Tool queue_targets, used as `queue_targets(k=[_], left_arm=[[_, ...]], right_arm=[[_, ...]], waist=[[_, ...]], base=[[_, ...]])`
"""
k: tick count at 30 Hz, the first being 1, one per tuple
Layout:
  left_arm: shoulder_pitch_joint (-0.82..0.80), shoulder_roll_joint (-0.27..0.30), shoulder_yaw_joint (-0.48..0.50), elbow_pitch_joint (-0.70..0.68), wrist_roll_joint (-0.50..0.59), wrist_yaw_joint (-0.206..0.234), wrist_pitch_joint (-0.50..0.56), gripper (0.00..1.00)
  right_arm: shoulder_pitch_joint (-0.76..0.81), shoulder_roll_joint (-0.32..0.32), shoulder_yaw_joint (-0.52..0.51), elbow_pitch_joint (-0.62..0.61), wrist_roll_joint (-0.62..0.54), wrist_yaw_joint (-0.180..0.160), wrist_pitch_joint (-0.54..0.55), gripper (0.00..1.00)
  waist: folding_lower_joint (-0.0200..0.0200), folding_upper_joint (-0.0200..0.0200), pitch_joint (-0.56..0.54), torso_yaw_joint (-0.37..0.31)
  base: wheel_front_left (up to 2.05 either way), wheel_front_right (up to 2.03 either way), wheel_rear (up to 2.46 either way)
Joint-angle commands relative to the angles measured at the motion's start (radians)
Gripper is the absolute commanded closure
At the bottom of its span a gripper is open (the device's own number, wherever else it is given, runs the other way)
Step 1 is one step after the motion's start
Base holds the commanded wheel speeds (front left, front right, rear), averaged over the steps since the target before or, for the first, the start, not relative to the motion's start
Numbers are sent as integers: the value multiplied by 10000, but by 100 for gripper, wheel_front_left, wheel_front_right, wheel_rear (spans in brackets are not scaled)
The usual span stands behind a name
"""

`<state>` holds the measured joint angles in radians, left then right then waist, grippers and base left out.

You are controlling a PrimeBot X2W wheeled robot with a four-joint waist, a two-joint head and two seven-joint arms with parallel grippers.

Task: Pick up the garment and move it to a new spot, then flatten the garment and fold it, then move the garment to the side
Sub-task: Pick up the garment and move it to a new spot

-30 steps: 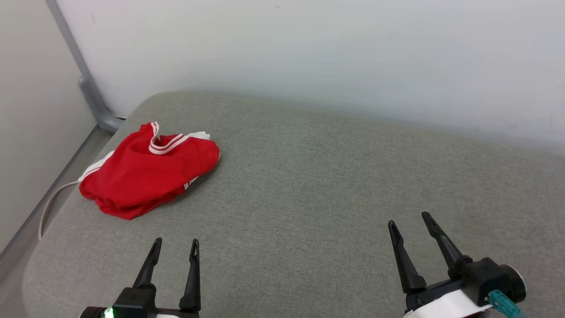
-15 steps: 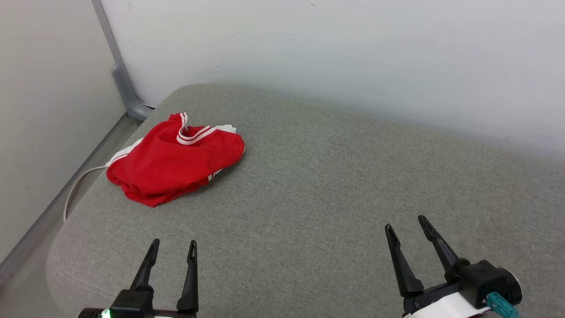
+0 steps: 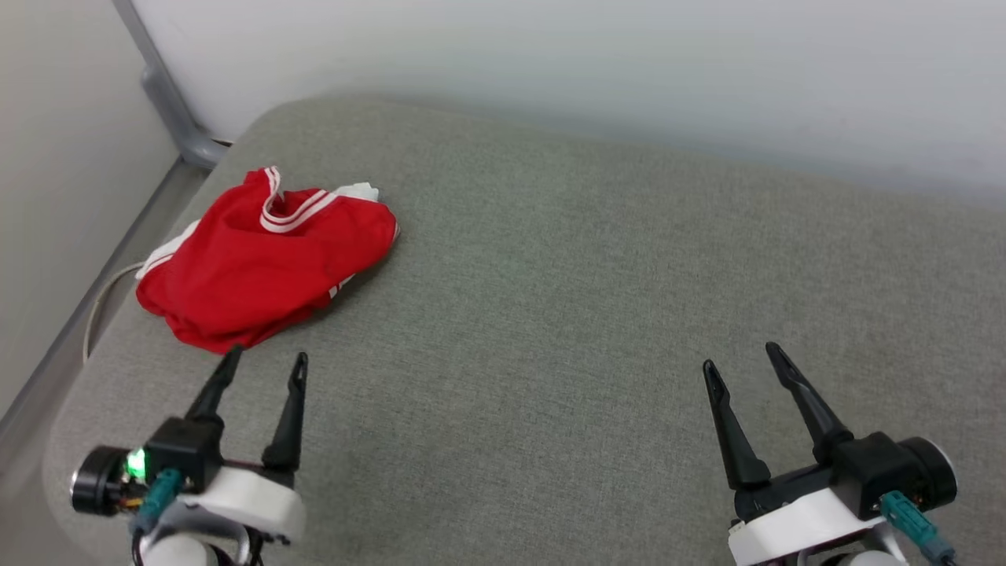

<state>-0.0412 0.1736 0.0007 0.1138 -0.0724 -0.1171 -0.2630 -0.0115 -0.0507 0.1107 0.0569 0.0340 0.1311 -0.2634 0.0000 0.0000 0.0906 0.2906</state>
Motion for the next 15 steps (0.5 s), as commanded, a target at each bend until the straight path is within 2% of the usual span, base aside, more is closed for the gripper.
queue_targets(k=[1,4,8,9,15], left_arm=[[-742,452,-96,493,-157,-72,54,0],[-1987,1277,-571,1222,-789,-120,600,0],[-3485,2808,-1735,1669,-2237,-121,2044,0],[-3485,2808,-1735,1669,-2237,-121,2044,0],[-5184,4957,-3478,2024,-4619,-125,4624,0]], right_arm=[[-235,10,-44,-118,-140,-7,-21,0],[-448,10,-139,-231,-357,-7,-21,0],[-749,10,-241,-413,-538,-7,-21,0],[-749,10,-241,-413,-538,-7,-21,0],[-1131,10,-275,-648,-695,-7,-21,0]], waist=[[0,0,665,-350],[0,0,1220,-569],[0,0,1978,-836],[0,0,1978,-836],[0,0,2941,-1157]], base=[[0,0,0],[0,0,0],[0,0,0],[0,0,0],[0,0,0]])
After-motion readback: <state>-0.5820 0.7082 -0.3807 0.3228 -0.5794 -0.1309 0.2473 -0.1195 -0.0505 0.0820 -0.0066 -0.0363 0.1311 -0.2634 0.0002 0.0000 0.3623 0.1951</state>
